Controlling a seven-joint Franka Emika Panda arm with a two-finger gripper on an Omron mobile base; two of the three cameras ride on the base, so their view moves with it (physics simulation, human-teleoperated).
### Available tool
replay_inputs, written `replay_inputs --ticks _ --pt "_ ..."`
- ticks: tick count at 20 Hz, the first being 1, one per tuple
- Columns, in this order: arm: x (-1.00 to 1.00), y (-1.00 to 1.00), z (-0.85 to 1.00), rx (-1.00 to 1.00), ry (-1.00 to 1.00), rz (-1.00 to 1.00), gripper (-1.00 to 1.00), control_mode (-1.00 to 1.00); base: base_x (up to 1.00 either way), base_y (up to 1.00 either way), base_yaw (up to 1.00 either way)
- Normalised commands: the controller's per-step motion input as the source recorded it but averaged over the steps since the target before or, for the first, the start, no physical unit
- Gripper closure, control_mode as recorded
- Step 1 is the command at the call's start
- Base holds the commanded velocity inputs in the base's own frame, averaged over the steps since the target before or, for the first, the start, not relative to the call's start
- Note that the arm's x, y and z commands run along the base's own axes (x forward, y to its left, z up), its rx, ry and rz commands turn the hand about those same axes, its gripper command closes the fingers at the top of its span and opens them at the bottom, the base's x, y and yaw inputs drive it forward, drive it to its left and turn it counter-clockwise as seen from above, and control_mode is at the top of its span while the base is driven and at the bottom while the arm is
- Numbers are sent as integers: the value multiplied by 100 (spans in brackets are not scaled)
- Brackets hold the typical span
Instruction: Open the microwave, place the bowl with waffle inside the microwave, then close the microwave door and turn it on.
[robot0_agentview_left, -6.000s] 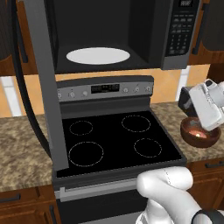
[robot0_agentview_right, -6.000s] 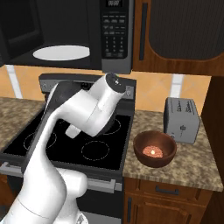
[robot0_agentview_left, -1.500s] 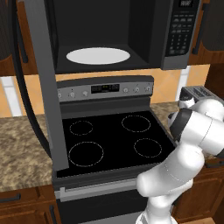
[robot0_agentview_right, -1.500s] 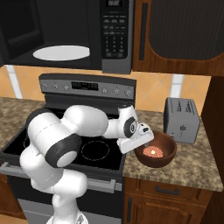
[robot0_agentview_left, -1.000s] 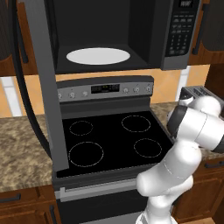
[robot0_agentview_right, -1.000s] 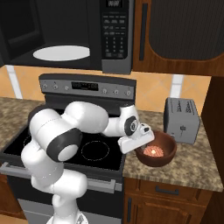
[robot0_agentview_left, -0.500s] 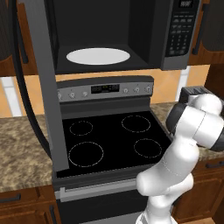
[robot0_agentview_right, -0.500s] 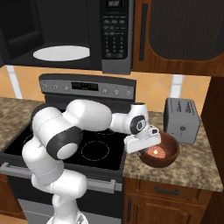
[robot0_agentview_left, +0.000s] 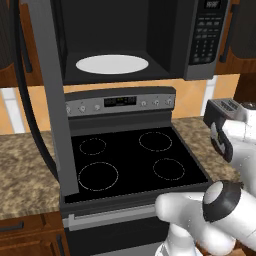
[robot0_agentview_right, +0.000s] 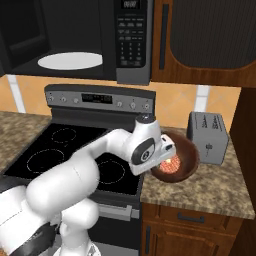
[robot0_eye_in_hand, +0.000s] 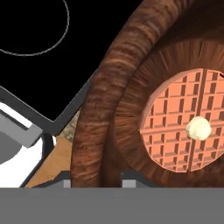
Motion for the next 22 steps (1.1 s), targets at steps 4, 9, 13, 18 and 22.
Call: replay_inputs --ticks 4,9,13,18,22 --pt "-43 67 88 -14 -8 39 100 -100 0 0 0" --pt "-87 15 84 -16 0 47 100 -100 0 0 0" --pt "-100 0 85 -23 0 38 100 -100 0 0 0" --pt "-86 4 80 -26 9 46 100 -100 0 0 0" --pt "-69 24 69 -19 5 53 100 -100 0 0 0"
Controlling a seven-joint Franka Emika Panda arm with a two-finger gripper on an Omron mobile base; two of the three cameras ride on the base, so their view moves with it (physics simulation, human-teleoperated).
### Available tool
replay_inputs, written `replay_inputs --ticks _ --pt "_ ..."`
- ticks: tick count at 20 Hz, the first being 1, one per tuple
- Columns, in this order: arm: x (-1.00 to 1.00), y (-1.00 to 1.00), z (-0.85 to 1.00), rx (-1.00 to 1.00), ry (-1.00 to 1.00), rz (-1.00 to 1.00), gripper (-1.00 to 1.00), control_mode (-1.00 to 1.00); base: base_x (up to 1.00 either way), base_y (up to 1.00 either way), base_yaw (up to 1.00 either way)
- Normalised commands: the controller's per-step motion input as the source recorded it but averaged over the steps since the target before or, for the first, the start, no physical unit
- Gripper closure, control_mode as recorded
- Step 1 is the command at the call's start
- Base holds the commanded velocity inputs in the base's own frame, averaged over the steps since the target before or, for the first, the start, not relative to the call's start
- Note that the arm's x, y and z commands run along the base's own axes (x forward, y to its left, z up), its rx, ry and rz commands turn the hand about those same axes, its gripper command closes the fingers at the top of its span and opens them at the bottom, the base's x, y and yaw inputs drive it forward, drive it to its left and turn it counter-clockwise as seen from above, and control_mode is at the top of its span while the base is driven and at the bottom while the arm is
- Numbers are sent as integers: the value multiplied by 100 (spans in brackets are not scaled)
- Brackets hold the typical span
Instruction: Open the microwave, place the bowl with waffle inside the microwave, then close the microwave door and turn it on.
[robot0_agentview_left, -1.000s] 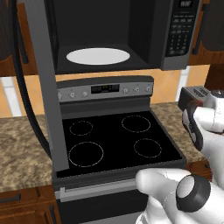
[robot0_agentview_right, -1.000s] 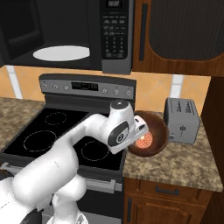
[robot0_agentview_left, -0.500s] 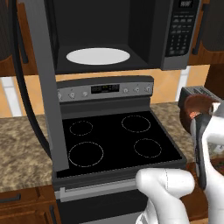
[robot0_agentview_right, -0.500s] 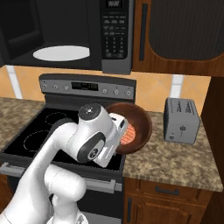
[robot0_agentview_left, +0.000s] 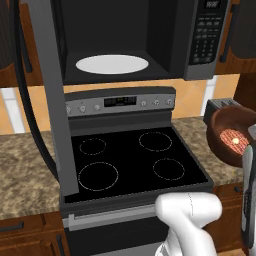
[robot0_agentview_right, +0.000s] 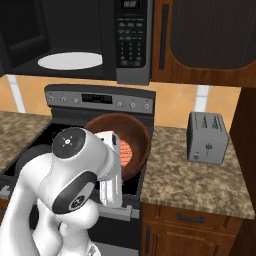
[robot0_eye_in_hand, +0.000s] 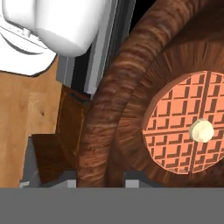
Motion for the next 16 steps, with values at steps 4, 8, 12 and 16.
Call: replay_inputs --ticks 4,8,12,16 --pt "-18 47 82 -7 -8 42 100 -100 0 0 0" --pt "0 82 93 -9 -4 33 100 -100 0 0 0" --pt "3 100 80 -14 -1 18 100 -100 0 0 0" --pt "3 78 68 -2 -21 2 100 -100 0 0 0"
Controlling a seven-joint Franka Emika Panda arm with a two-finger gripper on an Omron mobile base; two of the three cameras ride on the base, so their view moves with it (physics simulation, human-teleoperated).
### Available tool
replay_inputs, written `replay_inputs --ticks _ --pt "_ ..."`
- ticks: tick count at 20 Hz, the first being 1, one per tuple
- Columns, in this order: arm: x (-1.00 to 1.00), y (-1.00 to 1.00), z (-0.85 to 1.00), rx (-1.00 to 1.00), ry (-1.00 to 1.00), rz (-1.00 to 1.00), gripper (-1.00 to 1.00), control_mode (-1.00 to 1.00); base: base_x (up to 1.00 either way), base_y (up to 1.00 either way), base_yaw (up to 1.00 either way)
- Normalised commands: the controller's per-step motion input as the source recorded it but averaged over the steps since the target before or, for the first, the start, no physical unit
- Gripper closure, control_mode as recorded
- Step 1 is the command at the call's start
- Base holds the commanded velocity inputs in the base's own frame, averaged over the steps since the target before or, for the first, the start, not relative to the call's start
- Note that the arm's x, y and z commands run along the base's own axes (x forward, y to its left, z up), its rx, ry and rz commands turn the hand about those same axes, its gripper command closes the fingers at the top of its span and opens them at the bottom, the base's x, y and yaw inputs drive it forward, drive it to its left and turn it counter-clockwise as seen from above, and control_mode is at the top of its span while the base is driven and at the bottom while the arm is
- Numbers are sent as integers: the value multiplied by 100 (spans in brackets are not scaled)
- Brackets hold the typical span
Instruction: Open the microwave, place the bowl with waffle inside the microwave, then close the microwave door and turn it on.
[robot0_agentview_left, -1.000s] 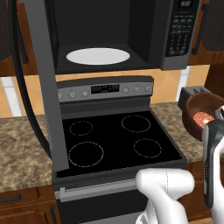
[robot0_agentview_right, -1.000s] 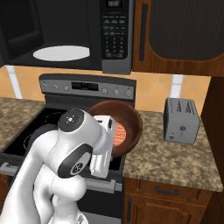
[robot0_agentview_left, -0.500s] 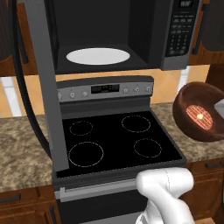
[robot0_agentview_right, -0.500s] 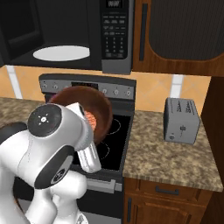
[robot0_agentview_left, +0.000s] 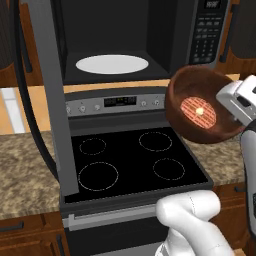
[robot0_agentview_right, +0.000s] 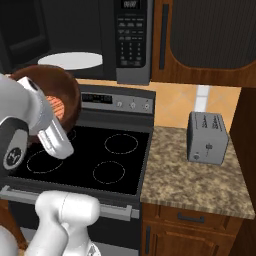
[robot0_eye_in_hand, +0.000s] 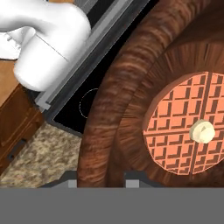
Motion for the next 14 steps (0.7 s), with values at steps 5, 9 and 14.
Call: replay_inputs --ticks 5,9,14 --pt "33 61 69 0 -27 1 100 -100 0 0 0" --pt "62 72 60 0 -15 0 100 -100 0 0 0" --pt "85 25 19 -2 -1 -4 100 -100 0 0 0"
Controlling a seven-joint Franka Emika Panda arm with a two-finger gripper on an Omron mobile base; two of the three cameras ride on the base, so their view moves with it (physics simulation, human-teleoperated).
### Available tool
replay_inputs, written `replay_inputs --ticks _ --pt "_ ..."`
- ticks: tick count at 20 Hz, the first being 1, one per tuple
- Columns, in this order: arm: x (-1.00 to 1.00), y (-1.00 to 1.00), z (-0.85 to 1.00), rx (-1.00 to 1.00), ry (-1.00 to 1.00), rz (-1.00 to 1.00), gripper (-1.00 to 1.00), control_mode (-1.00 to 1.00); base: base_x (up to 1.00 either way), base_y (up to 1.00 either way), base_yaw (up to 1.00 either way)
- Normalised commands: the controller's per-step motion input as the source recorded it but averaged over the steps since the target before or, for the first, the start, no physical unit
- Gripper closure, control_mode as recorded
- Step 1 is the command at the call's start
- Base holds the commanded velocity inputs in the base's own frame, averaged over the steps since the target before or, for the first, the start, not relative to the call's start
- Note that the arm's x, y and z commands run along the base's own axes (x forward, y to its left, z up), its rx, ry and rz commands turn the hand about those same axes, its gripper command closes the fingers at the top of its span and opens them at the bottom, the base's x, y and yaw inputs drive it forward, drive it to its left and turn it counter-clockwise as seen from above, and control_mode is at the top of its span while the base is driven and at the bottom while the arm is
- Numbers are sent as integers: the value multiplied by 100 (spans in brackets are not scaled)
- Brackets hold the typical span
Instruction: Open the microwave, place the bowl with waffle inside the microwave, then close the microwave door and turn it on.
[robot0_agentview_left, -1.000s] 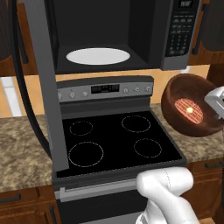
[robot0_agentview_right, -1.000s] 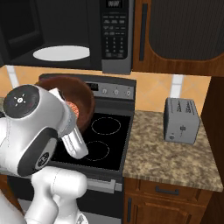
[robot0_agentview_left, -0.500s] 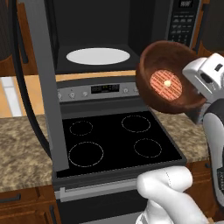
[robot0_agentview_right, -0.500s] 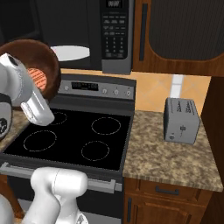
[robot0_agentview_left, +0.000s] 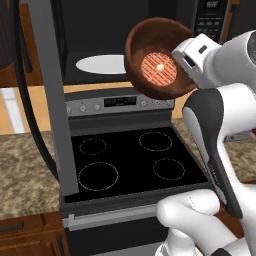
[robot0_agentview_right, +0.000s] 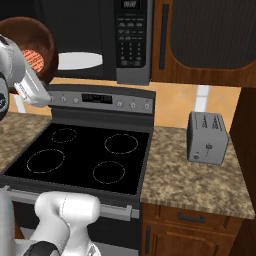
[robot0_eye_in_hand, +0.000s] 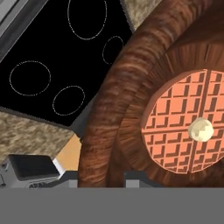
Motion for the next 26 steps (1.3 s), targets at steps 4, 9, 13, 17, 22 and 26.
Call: replay_inputs --ticks 4,9,13,17,22,26 --pt "96 1 0 -1 0 -7 100 -100 0 0 0" --pt "81 11 0 0 -4 -5 100 -100 0 0 0" --pt "81 36 12 0 2 -3 100 -100 0 0 0" --pt "87 43 35 0 17 0 100 -100 0 0 0" --pt "83 30 14 0 30 -4 100 -100 0 0 0" --pt "65 12 -9 -1 13 -19 100 -100 0 0 0"
